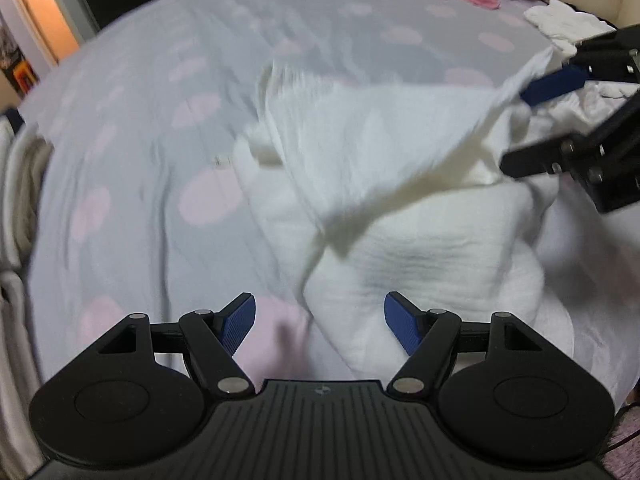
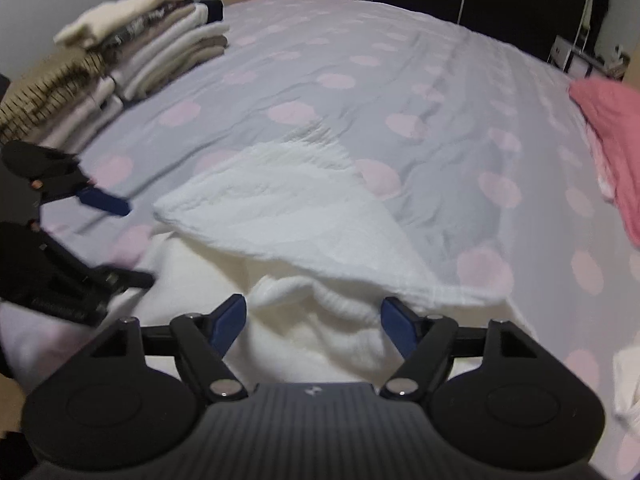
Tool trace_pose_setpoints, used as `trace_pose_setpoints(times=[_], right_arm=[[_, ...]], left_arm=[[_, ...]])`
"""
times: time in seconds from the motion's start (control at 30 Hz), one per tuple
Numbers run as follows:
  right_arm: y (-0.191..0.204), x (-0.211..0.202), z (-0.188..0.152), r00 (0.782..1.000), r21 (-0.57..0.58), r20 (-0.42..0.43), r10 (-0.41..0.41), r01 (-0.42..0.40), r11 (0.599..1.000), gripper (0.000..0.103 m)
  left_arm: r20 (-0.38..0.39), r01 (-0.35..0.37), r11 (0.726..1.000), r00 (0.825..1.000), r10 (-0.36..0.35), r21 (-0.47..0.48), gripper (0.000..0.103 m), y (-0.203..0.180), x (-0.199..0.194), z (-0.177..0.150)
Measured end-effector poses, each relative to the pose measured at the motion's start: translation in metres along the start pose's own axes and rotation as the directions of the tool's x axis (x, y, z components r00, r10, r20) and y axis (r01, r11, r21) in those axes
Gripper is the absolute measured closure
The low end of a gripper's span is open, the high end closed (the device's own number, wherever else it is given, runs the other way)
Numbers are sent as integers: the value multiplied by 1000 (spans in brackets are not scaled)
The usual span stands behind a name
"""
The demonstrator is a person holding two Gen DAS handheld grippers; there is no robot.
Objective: Fold clothes
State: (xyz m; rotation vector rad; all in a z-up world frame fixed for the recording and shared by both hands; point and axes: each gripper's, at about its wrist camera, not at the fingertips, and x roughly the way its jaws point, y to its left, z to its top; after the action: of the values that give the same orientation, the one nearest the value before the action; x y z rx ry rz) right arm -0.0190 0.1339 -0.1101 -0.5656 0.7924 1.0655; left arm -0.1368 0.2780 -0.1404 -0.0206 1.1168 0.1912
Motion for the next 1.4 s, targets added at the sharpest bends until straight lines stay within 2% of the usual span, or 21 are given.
trace_pose_setpoints(times=[0.03,0.1,0.13,0.2,0.27,0.33,0.43,0.5,0.57,0.7,0.73,0.77,0.8,0.83,0.93,1.07,1.17,1.2,1.23,1.33,1.4], right_arm=[[-1,5,1,1000,3,-7,-1,1,1000,26],[-5,14,0,999,38,-32,17,-16,999,31],[-7,19,0,999,61,-46,29,-26,998,55],[-13,23,-1,997,109,-62,43,-36,993,86],[-20,15,0,999,152,-34,32,-26,988,88],[-30,-1,3,1000,198,14,-6,3,980,93],[-47,-29,8,990,283,95,-102,71,956,95],[-56,-49,10,972,325,141,-190,136,936,96],[-65,-67,11,953,374,175,-248,169,912,96],[-78,-96,4,916,469,206,-345,217,856,97],[-80,-101,2,902,486,209,-378,240,841,103],[-82,-107,1,879,493,207,-429,286,822,103],[-83,-110,1,858,488,200,-474,333,807,103],[-87,-112,0,854,486,185,-486,350,801,103],[-100,-107,-9,899,545,133,-417,285,788,103],[-93,-85,-15,947,529,88,-309,218,820,98],[-86,-63,-17,981,526,82,-175,107,844,82],[-82,-56,-19,990,528,81,-119,59,847,62],[-77,-48,-20,995,528,76,-70,19,849,52],[-58,-23,-24,998,507,36,49,-61,860,52],[-48,-9,-29,996,492,5,93,-83,867,52]], left_arm=[[-11,14,1000,1000,-14,-24,39,2,4,-1],[-21,81,994,996,-83,-77,75,7,9,-1],[-21,116,988,993,-119,-104,80,9,9,0],[-6,115,985,993,-116,-128,97,12,6,-1],[18,102,985,995,-100,-140,98,17,-3,-1],[57,110,973,993,-100,-201,98,29,-15,0],[137,90,962,989,-57,-256,99,43,-39,0],[203,59,962,979,-4,-267,100,51,-61,-1],[273,19,962,960,58,-274,100,57,-84,-2],[379,-71,946,905,194,-317,101,72,-125,-9],[388,-105,938,891,237,-331,101,76,-132,-12],[382,-135,931,885,267,-339,101,80,-133,-12],[361,-146,928,891,274,-342,101,85,-129,-11],[333,-133,930,909,252,-341,101,87,-124,-11],[240,-87,944,956,169,-319,101,88,-106,-17],[118,-106,961,983,139,-255,101,76,-83,-26],[50,-133,959,987,150,-249,101,75,-70,-35],[40,-148,958,986,162,-246,100,77,-66,-36],[40,-152,959,985,166,-240,100,78,-66,-36],[73,-157,965,982,175,-208,92,72,-71,-33],[100,-170,970,977,189,-173,70,65,-75,-29]])
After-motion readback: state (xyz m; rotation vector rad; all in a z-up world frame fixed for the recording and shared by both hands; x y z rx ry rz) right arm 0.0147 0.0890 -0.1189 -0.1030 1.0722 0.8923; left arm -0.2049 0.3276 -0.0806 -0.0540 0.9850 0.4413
